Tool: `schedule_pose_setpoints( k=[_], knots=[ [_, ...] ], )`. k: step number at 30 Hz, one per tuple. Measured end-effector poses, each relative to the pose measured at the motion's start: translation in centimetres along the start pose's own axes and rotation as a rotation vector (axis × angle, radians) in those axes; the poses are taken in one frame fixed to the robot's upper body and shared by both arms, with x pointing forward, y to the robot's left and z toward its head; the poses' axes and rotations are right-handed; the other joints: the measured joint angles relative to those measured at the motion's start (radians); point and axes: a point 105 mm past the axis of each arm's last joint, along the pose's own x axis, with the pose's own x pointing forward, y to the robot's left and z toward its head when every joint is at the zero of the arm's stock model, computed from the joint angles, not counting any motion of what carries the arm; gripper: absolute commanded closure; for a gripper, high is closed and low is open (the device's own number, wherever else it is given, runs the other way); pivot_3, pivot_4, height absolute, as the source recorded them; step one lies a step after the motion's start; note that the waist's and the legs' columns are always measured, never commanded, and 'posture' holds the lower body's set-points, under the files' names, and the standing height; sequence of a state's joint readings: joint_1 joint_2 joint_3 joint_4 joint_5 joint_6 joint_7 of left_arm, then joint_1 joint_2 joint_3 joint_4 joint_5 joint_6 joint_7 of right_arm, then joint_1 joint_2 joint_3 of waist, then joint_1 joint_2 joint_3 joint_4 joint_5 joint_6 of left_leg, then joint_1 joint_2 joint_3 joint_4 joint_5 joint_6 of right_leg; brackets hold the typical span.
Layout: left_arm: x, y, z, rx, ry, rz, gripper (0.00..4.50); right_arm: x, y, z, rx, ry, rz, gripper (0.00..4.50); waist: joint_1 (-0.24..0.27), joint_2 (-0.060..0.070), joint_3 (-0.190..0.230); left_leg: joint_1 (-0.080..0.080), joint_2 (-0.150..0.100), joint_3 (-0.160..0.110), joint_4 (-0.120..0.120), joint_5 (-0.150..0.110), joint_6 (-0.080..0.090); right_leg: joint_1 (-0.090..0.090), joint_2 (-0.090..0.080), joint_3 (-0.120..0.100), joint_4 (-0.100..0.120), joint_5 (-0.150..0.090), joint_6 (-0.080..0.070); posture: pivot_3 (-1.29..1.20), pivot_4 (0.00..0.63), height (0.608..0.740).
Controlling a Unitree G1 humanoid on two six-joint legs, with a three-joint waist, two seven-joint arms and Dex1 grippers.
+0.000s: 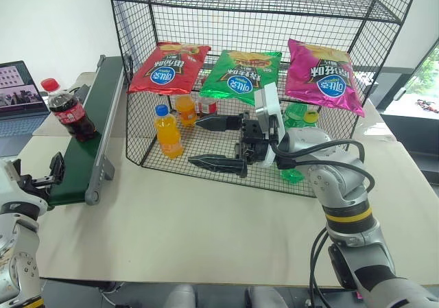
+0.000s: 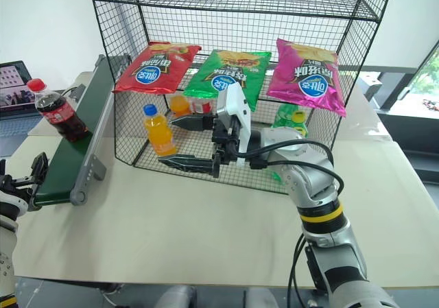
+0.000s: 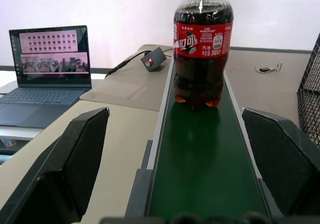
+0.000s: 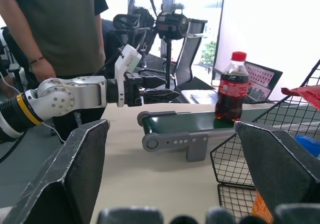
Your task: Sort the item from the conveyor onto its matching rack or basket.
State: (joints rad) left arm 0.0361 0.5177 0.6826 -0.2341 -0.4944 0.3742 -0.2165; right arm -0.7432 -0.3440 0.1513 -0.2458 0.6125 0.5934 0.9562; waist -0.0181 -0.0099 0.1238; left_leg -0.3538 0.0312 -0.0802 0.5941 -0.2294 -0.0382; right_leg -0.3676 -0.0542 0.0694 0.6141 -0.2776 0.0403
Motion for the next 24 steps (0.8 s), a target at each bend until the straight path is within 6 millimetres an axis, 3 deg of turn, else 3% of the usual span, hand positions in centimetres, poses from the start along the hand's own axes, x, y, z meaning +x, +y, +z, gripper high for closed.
schedule_pose_setpoints(
  k=[19, 20, 22, 24],
  knots=[
    [1.3, -0.9, -0.1, 0.007, 0.01, -0.054, 0.0, -0.1, -0.2, 0.0, 0.003, 0.003, -0.022, 0.04, -0.002, 0.0, 0.0, 0.0, 0.0, 0.0, -0.001, 0.0, 0.0, 0.0, 0.0, 0.0, 0.0, 0.0, 0.0, 0.0, 0.15, 0.738],
    [1.3, -1.0, -0.1, 0.007, 0.01, -0.058, 0.52, -0.1, -0.2, 0.0, 0.003, 0.003, -0.023, 0.0, -0.002, 0.0, 0.0, 0.0, 0.0, 0.0, -0.001, 0.0, 0.0, 0.0, 0.0, 0.0, 0.0, 0.0, 0.0, 0.0, 0.15, 0.738],
    [1.3, -1.1, -0.1, 0.005, 0.01, -0.062, 1.14, -0.1, -0.2, 0.0, 0.002, 0.004, -0.024, 0.0, -0.003, 0.0, 0.0, 0.0, 0.0, 0.0, -0.001, 0.0, 0.0, 0.0, 0.0, 0.0, 0.0, 0.0, 0.0, 0.0, 0.15, 0.738],
    [1.3, -1.2, -0.2, 0.004, 0.011, -0.067, 1.44, -0.1, -0.3, 0.0, 0.001, 0.005, -0.026, 0.0, 0.0, 0.0, 0.0, 0.0, 0.0, 0.0, -0.001, 0.0, 0.0, 0.0, 0.0, 0.0, 0.0, 0.0, 0.0, 0.0, 0.15, 0.738]
  ],
)
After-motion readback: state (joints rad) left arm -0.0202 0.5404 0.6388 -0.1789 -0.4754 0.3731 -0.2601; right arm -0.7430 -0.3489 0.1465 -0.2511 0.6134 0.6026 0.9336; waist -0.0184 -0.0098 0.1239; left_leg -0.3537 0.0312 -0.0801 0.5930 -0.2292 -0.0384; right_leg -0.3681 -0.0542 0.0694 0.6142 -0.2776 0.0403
